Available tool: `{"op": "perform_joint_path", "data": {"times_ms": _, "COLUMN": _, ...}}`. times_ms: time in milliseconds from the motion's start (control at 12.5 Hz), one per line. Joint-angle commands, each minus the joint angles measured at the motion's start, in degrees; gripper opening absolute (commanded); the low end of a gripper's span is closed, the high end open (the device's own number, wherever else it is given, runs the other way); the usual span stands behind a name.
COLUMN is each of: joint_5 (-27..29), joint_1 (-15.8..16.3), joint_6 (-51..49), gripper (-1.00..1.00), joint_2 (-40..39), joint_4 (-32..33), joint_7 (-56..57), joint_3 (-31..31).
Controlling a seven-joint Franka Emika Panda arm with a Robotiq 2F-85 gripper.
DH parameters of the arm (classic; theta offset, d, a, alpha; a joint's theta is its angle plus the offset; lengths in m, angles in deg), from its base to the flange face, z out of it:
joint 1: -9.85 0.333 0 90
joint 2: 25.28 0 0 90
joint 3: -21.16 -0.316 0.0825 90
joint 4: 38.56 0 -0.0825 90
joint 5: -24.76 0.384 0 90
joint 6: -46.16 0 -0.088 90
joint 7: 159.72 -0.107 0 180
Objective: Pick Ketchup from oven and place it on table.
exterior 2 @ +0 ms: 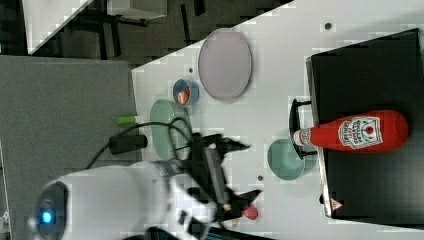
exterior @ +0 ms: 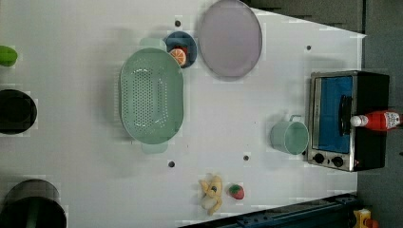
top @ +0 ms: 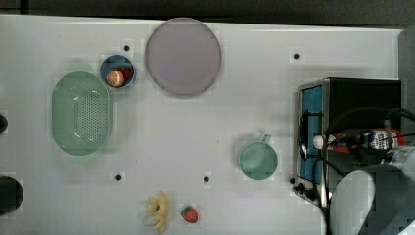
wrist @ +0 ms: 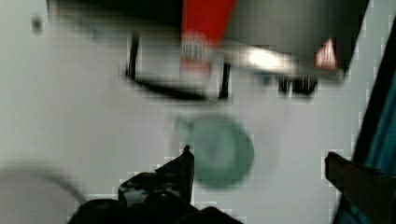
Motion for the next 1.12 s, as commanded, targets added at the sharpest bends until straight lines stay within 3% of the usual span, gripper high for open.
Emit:
{"op": "perform_joint_path", "data": {"times_ms": 80, "joint_5": 0.6, "joint_1": -0.4, "joint_6": 6.9, "gripper": 1.0, "joint_2": -3.6, "joint_4": -2.2, "joint_7": 1.1, "joint_3": 1.2}}
{"op": "perform_joint_path", "data": {"times_ms": 480, "joint_5": 1.6, "joint_1": -1.1, "joint_6": 17.9, "gripper": 1.0, "joint_2": -14.1, "joint_4": -3.4, "joint_7": 1.1, "joint_3": 7.3}}
{"op": "perform_joint_path", "data": {"times_ms": 800, "joint_5": 9.9, "joint_1": -2.3, "joint_6": 20.9, "gripper": 1.0, "joint_2": -20.4, "joint_4": -3.7, "joint_7": 1.1, "joint_3": 8.4}}
{"op": "perform_joint_path", "data": {"times_ms": 1120, "joint_5": 10.1, "joint_1": -2.7, "joint_6": 24.7, "gripper": 1.0, "joint_2": -23.8, "joint_4": -3.7, "joint_7": 1.1, "joint_3": 8.4}}
